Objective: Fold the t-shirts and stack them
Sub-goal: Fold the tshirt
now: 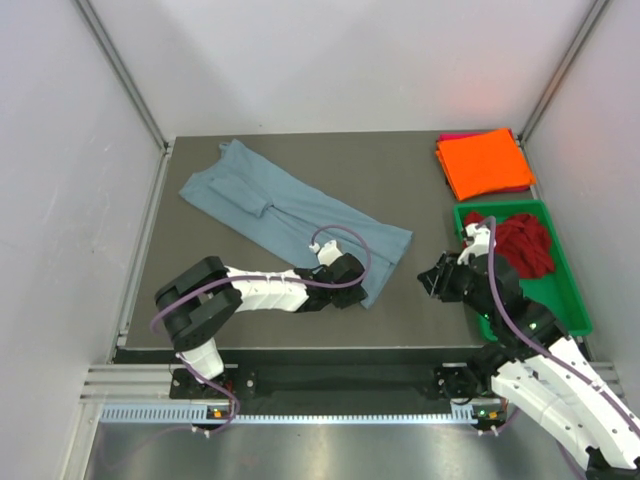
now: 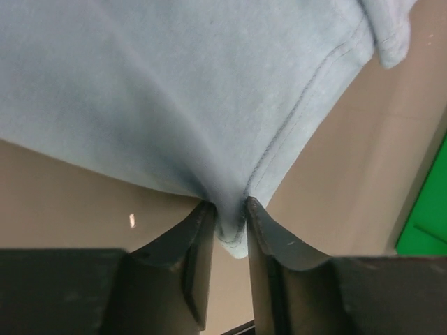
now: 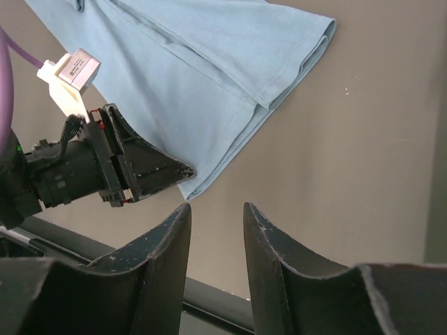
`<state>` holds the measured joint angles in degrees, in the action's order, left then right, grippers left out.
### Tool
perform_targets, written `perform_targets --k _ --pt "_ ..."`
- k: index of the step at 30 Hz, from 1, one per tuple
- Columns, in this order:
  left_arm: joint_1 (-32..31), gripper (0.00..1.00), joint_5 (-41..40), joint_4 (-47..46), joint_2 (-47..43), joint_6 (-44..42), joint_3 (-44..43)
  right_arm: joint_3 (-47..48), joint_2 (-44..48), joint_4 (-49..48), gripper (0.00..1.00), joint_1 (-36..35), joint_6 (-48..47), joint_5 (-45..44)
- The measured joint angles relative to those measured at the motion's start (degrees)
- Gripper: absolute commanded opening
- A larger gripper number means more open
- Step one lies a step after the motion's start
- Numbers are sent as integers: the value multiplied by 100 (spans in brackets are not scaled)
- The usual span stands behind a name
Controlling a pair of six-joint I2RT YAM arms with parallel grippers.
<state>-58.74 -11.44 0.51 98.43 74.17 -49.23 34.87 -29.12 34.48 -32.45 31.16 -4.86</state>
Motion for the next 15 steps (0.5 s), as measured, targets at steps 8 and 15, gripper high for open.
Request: perform_targets --k 8,15 --pt "-289 0 -188 616 -33 42 -133 7 129 177 37 0 2 2" --pt "-616 0 -214 1322 -459 26 83 138 -391 199 38 0 20 90"
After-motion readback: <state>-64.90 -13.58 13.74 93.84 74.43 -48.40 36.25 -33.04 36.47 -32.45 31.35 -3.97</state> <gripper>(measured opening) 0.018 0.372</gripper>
